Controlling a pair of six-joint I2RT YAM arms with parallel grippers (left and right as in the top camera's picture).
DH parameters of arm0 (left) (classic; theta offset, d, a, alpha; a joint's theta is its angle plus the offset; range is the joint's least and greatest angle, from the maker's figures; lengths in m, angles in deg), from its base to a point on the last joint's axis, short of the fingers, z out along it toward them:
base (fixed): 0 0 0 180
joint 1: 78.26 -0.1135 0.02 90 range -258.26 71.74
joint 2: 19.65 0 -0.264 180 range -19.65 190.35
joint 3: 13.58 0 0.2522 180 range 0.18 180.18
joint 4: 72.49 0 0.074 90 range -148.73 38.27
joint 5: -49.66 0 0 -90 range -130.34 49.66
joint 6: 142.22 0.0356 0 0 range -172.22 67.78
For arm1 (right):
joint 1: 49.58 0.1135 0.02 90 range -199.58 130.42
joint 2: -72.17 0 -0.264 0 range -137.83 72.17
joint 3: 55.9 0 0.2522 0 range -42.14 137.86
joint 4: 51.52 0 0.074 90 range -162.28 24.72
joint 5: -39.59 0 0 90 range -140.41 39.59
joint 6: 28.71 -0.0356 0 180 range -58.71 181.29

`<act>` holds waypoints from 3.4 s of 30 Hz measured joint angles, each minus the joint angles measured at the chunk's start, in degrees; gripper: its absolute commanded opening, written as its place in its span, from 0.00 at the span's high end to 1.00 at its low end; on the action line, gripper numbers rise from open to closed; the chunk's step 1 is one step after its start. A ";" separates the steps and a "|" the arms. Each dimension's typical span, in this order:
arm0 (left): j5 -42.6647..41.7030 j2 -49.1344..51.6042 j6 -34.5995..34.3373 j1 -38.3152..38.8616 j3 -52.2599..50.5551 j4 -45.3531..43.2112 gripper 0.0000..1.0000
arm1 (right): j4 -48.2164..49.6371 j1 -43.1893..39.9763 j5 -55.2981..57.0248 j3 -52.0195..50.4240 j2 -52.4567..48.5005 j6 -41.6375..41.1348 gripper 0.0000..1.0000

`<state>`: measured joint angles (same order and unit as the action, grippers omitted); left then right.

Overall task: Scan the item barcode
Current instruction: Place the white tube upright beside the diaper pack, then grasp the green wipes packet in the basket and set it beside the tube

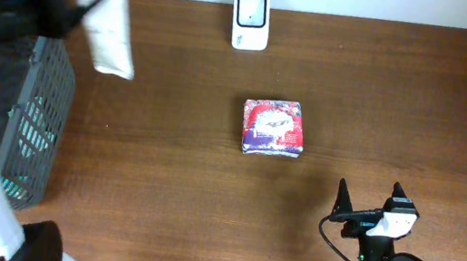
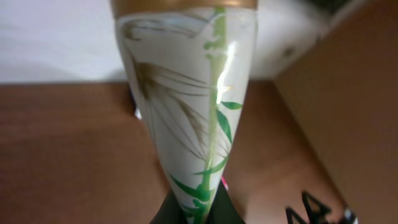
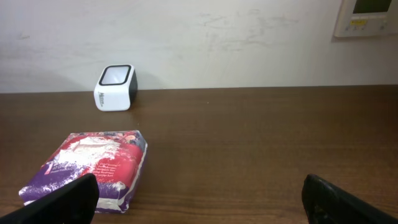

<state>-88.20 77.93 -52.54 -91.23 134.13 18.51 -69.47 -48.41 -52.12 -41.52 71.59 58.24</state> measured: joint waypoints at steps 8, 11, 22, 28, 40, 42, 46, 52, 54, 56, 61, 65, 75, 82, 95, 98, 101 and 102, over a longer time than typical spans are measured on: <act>33.75 18.08 -10.47 33.79 0.09 4.76 1.00 | 0.00 0.00 0.00 0.00 0.00 0.02 0.01; 45.72 27.56 -19.56 38.25 0.11 5.97 1.00 | 0.00 0.00 0.00 0.00 0.00 0.02 0.01; 48.09 47.41 -24.15 44.59 0.52 1.99 1.00 | 0.00 0.00 0.02 0.00 0.00 0.00 0.01; 42.86 47.41 -32.15 49.88 0.52 -5.90 0.95 | 0.00 0.00 0.00 0.00 0.00 0.02 0.01; 39.65 49.66 -20.46 40.85 37.90 16.68 0.00 | 0.00 0.00 0.00 0.00 0.00 -0.02 0.01; 39.67 46.90 -18.67 36.61 44.28 18.97 0.00 | 0.00 0.00 0.00 0.00 0.00 0.04 0.01; 39.67 35.89 -16.20 25.38 44.72 19.39 0.01 | 0.00 0.00 0.00 0.00 0.00 0.02 0.01; 44.30 14.84 -8.68 0.92 45.27 19.39 0.01 | 0.00 0.00 0.00 0.00 0.00 0.02 0.01; 46.23 12.52 -7.93 -7.78 41.94 19.26 0.01 | 0.00 0.00 0.00 0.00 0.00 0.04 0.01; 46.45 12.22 -7.37 -11.67 33.59 19.23 0.01 | 0.00 0.00 0.02 0.00 0.00 0.02 0.01; 49.27 15.30 -6.67 -18.38 4.74 12.50 0.00 | 0.00 0.00 0.02 0.00 0.00 0.02 0.01; 48.68 15.63 -6.51 -23.96 -15.39 3.13 0.07 | -0.02 0.00 0.02 0.00 -0.02 0.00 0.01; 40.94 15.47 -6.27 -23.08 -46.82 -19.37 0.14 | -0.02 0.00 0.00 0.00 -0.02 0.00 0.01; 40.52 15.47 -4.74 -21.94 -51.65 -21.35 1.00 | 0.00 0.00 0.02 0.00 0.00 0.02 0.01; 17.46 -1.29 -4.66 -21.29 -0.63 11.08 1.00 | 0.00 0.00 0.02 0.00 0.00 0.00 0.01; 13.07 -1.36 1.44 -6.67 -2.56 12.24 1.00 | -0.02 0.00 0.02 0.00 0.00 0.00 0.01; 13.81 -1.53 2.91 4.37 -9.49 9.62 1.00 | 0.00 0.00 0.00 0.00 0.00 0.02 0.01; 14.16 -1.33 2.93 8.70 -13.62 7.23 1.00 | -0.02 0.00 0.02 0.00 0.00 0.02 0.01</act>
<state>-74.03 76.60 -49.61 -82.53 120.51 25.74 -69.49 -48.41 -52.10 -41.52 71.59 58.26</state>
